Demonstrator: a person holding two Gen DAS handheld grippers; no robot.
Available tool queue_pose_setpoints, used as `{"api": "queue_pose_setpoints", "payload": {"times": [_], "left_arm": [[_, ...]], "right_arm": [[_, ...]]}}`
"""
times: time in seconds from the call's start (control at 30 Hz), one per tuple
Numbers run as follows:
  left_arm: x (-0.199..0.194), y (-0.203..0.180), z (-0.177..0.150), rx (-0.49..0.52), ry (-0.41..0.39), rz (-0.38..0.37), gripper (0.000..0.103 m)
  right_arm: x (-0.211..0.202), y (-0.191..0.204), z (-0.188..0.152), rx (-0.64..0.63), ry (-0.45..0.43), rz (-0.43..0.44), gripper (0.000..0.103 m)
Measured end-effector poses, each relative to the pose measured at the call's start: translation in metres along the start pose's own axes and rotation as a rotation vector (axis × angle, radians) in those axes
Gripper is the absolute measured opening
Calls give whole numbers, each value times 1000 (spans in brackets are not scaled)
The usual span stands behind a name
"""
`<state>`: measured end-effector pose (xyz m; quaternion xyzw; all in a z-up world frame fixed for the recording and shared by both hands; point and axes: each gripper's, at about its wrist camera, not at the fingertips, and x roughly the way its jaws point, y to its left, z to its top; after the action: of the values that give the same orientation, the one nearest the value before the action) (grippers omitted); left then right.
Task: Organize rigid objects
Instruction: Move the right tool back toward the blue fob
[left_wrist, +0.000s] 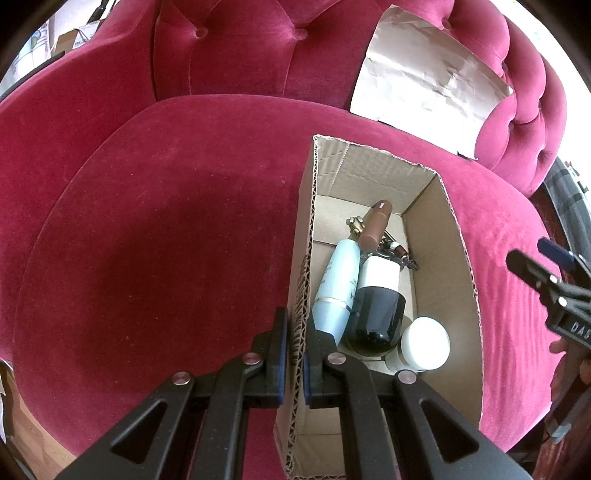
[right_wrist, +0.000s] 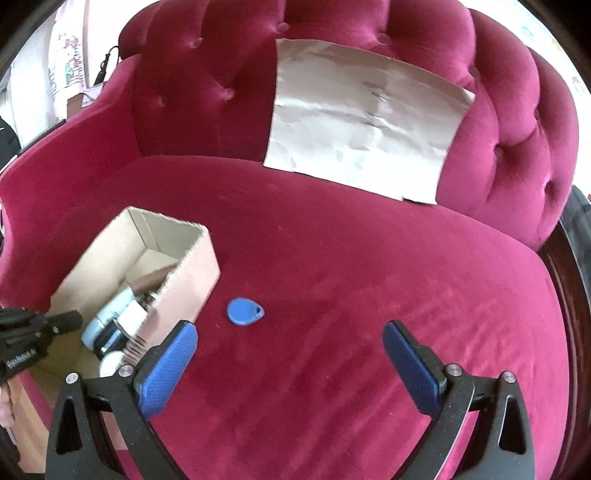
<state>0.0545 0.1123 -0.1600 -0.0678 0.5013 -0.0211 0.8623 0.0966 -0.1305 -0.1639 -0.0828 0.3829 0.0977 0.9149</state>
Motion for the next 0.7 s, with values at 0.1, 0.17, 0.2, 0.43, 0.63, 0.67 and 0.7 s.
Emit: {"api": "queue_pose_setpoints", "payload": {"times": [0.1,0.17,0.2,0.43,0.63,0.67,0.7], "left_arm": [[0,0,0,1,-1,2,6],[0,-1,0,1,-1,3,6],[0,-1,0,2,-1,2,6],[0,-1,-1,2,-1,3,6],[2,-1,-1,1,0,4,6],[1,-1,-1,0,0,5,6],[1,-1,0,1,0,5,6]], "right_arm": [[2,-2,-6,2,6,-5,103],[3,-3,-5,1,5,4,103],[4,-3,-5,1,4,9,103],[15,-5,-5,-23,9,50,103],[28,-1,-1,-68,13,79,103],[31,1,0,-82,16,80,103],[33,3,0,-89,19,83,103]]}}
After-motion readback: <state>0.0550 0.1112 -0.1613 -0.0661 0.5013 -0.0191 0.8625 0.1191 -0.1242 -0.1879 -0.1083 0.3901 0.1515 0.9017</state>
